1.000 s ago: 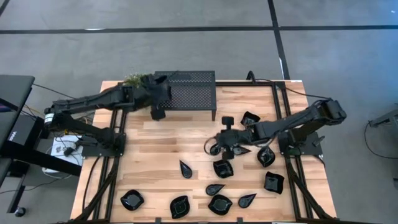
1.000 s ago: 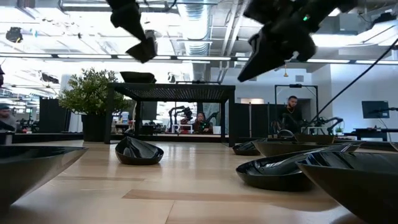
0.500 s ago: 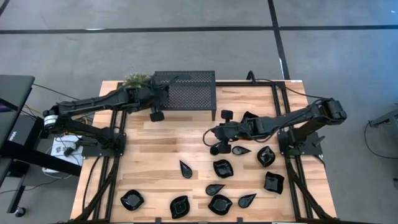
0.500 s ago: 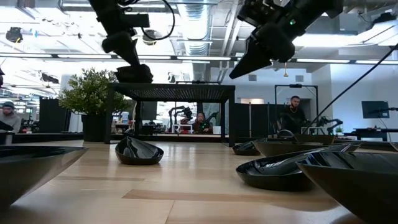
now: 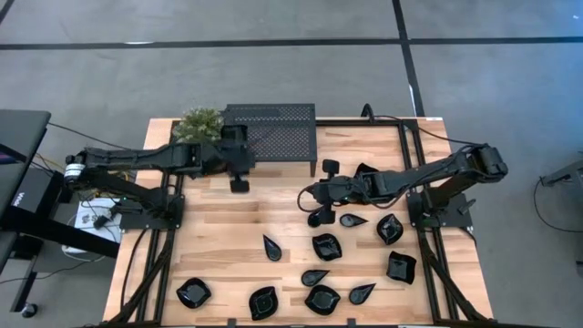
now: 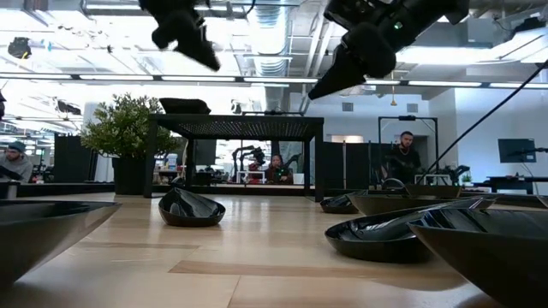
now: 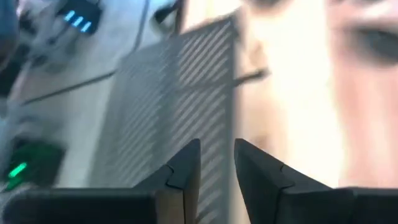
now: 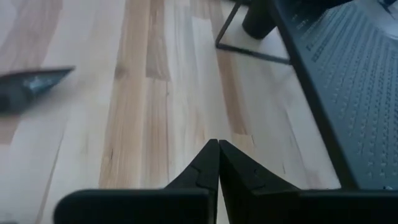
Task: Pick & Place Mini shaped plates
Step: Stack the distorted square plate on top of the distorted square plate on the shelf
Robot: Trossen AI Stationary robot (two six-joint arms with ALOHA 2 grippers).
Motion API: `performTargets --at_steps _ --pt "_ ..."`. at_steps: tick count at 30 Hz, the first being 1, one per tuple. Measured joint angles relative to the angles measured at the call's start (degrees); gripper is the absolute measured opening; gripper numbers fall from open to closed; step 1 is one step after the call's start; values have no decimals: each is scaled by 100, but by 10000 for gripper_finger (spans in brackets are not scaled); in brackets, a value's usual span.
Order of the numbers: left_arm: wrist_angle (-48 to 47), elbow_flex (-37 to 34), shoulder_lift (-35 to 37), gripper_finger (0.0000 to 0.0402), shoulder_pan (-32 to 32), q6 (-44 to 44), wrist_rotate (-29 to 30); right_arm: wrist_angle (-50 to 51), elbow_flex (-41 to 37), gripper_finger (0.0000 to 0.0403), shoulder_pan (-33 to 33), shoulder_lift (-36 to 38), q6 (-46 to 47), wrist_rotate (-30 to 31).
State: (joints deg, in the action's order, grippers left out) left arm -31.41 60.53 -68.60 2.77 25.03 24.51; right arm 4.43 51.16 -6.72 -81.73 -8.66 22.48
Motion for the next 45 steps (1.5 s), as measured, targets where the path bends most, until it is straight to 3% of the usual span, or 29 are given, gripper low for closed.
performTargets --at_steps 6,12,17,22,25,29,34,41,45 --pt "92 -20 0 99 -970 -995 -503 -241 -1 10 -57 -5 161 -13" --pt "196 -572 -2 99 -1786 -1898 -607 -423 -1 56 -377 -7 377 -12" --pt "996 -1409 -3 99 -2408 -2680 -603 -451 0 86 -575 -9 522 -9" --pt "2382 -2247 -4 99 -2856 -2836 -604 -447 -2 92 -601 -9 894 -6" --pt "3115 -2649 -4 99 -2947 -2836 -602 -358 0 93 -586 -9 1263 1" --pt "3305 -2943 -4 99 -2921 -2844 -581 -59 0 93 -586 -13 1340 75" --pt "3322 -3001 -4 99 -2753 -2836 -559 557 0 93 -590 -13 1611 730" --pt "3350 -3001 -4 99 -2440 -2834 -564 2029 0 93 -553 -13 2699 1392" --pt "3375 -3001 -4 99 -2283 -2834 -564 3072 -1 93 -364 -13 3810 1816"
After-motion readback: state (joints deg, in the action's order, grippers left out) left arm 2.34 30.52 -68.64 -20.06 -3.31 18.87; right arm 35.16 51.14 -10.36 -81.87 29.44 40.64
